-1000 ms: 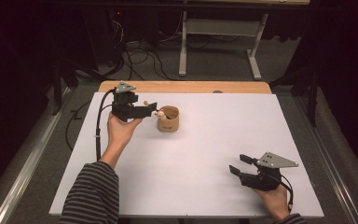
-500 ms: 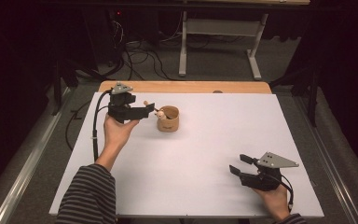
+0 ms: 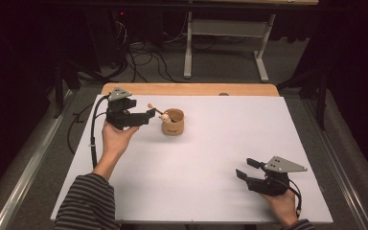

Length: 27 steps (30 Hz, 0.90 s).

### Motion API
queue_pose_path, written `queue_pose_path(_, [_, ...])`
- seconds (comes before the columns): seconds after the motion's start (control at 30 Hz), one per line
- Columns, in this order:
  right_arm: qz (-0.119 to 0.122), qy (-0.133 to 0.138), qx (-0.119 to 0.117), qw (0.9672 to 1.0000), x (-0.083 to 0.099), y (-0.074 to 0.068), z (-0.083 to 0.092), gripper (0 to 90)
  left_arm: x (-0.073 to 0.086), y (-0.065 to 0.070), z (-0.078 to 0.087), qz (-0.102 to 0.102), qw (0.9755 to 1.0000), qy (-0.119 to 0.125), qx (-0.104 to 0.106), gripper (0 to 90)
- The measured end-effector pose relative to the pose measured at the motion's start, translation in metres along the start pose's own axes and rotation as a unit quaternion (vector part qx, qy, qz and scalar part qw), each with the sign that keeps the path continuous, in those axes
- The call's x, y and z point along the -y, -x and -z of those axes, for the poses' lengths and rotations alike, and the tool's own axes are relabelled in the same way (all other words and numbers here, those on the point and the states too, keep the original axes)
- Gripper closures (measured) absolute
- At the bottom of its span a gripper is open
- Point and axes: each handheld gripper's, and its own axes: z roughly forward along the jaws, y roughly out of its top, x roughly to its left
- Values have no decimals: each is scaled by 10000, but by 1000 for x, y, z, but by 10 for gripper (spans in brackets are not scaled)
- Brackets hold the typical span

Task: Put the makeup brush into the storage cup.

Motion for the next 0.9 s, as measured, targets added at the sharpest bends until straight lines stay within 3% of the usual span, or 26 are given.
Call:
queue_pose_path(0.63, [26, -13, 4, 10000, 0, 0, 0, 401, 6, 6, 17, -76, 9999, 34, 113, 186])
queue_pose_path(0.9, [16, -12, 2, 10000, 0, -1, 0, 401, 11, 2, 18, -11, 10000, -7, 83, 185])
